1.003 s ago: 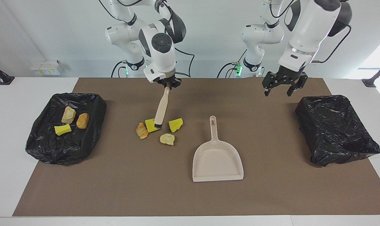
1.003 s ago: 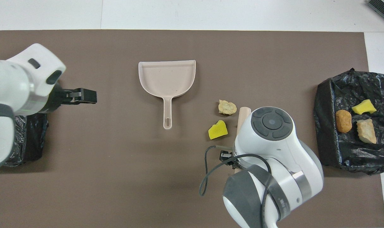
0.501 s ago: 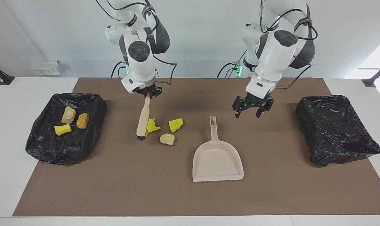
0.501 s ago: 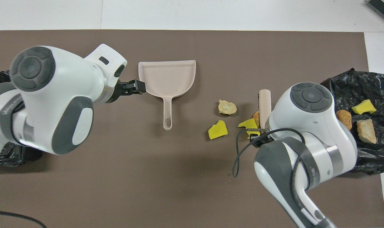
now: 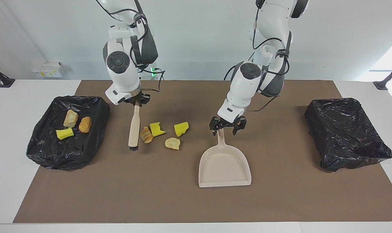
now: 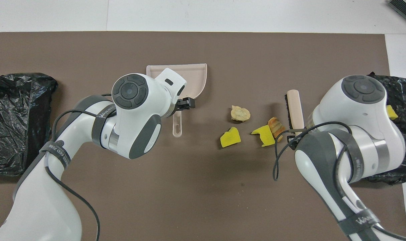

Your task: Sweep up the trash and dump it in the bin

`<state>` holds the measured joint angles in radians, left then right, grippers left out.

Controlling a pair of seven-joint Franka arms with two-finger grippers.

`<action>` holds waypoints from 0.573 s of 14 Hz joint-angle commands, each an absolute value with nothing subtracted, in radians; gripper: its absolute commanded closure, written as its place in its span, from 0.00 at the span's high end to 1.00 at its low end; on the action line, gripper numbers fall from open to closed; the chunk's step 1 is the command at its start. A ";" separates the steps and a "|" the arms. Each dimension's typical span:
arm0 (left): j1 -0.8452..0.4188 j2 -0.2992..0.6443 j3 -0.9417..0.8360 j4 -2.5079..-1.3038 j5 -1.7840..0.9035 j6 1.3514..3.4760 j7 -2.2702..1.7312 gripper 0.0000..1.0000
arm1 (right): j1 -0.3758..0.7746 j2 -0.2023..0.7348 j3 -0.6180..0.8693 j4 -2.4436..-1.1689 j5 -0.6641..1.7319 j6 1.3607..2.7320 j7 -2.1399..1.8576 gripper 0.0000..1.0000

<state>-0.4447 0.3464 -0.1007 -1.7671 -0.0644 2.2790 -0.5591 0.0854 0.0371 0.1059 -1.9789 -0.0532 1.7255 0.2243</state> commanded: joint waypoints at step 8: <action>-0.495 0.304 -0.084 -1.876 -0.071 2.293 -0.552 0.67 | -0.003 0.041 0.120 -2.003 -0.094 1.819 0.072 0.00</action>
<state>-0.4830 0.3394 -0.1001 -1.8348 -0.0644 2.2832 -0.5580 0.0163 0.0495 0.1057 -1.9842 -0.0751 1.7916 0.0992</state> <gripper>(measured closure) 0.106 0.740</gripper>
